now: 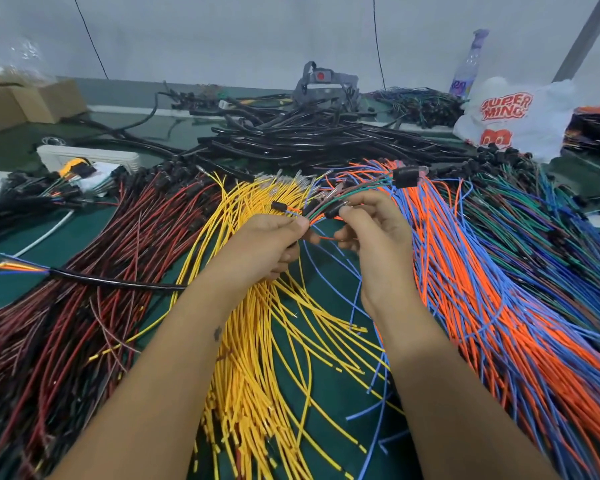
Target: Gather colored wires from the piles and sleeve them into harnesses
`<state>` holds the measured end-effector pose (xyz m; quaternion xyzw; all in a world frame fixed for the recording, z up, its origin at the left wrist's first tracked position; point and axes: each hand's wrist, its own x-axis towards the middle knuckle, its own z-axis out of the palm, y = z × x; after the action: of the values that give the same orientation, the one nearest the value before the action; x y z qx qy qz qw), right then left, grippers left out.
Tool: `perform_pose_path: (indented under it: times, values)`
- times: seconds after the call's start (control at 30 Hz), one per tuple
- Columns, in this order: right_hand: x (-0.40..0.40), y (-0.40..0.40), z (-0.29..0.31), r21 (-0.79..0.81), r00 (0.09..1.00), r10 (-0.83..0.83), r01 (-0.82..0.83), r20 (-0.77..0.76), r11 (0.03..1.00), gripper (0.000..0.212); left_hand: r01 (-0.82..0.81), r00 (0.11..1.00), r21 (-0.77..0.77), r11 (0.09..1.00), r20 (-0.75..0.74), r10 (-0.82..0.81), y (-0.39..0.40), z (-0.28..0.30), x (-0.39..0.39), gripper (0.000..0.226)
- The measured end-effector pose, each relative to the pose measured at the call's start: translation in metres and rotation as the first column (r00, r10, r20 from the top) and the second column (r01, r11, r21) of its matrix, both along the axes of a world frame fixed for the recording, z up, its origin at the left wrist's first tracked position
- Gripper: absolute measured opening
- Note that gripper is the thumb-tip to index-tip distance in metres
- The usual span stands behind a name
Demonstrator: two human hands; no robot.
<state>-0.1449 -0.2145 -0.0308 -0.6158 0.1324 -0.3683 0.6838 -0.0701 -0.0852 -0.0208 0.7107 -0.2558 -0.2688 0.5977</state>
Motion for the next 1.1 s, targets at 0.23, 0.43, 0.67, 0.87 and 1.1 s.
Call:
perform_pose_path:
  times: [0.23,0.43,0.67,0.87,1.1]
  values:
    - [-0.001,0.003,0.0,-0.045,0.997,0.072,-0.073,-0.033,0.996,0.027,-0.006,1.0,-0.07,0.998,-0.011,0.005,0.0,-0.002,0.002,0.032]
    - [-0.001,0.002,0.0,0.056,0.992,0.12,-0.118,-0.025,0.991,0.02,-0.078,0.975,-0.103,0.992,0.2,0.097,0.001,-0.005,0.002,0.026]
    - [-0.001,-0.002,-0.004,0.08,0.986,0.162,-0.165,0.036,0.983,0.041,-0.266,0.585,-0.139,0.954,0.764,0.274,0.005,-0.015,-0.001,0.019]
    - [0.003,-0.003,-0.005,0.124,0.977,0.095,-0.072,-0.19,0.99,0.031,-0.425,0.103,-0.347,0.836,0.899,0.426,0.007,-0.012,0.001,0.024]
    - [-0.004,-0.006,-0.003,0.028,0.899,-0.437,0.438,-0.04,0.898,0.025,-0.505,0.139,-0.312,0.805,0.891,0.433,0.008,-0.012,0.001,0.027]
